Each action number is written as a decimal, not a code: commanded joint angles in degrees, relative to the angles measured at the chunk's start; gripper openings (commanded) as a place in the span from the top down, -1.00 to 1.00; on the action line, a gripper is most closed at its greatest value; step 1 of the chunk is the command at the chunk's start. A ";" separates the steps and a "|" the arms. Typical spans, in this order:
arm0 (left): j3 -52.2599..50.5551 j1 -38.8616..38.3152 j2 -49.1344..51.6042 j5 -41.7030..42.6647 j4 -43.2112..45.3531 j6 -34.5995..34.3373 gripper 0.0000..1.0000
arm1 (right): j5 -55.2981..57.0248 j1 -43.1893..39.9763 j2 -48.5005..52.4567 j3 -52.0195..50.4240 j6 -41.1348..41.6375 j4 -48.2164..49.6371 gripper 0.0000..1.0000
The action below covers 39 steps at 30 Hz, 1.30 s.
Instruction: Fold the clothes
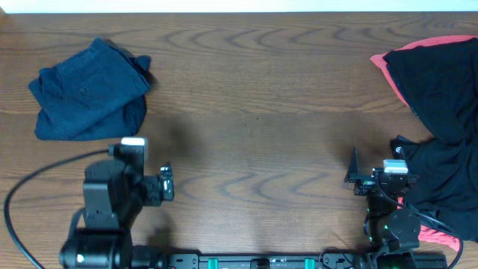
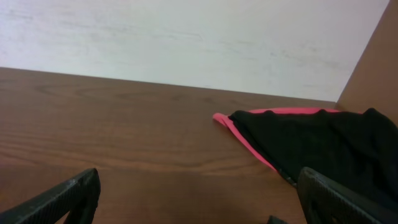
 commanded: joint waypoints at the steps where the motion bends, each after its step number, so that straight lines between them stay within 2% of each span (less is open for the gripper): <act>1: -6.56 2.27 -6.21 -0.37 2.08 -0.31 -0.96 | 0.04 -0.42 -0.42 -0.04 -0.79 -0.24 -0.98; 14: -32.81 3.48 -29.77 -0.42 30.14 -0.28 -0.96 | 0.04 -0.42 -0.42 -0.04 -0.79 -0.24 -0.98; 18: -39.39 4.13 -33.81 -0.42 40.54 -0.26 -0.96 | 0.04 -0.42 -0.42 -0.04 -0.79 -0.24 -0.98; 22: -43.56 4.48 -33.68 -0.46 50.64 0.31 -0.96 | 0.04 -0.42 -0.42 -0.04 -0.79 -0.24 -0.98; 28: -43.52 4.35 -33.70 -0.46 51.98 6.03 -0.96 | 0.07 -0.42 -0.42 -0.04 -0.79 -0.24 -0.99; 30: -43.52 4.35 -33.68 -0.37 50.21 5.92 -0.96 | 0.04 -0.42 -0.42 -0.04 -0.79 -0.24 -0.98; 33: -43.52 4.35 -33.68 -0.24 45.18 2.01 -0.96 | 0.04 -0.42 -0.42 -0.04 -0.79 -0.24 -0.99; 39: -43.52 4.37 -33.70 -0.24 45.51 0.42 -0.96 | 0.04 -0.42 -0.42 -0.04 -0.79 -0.24 -0.98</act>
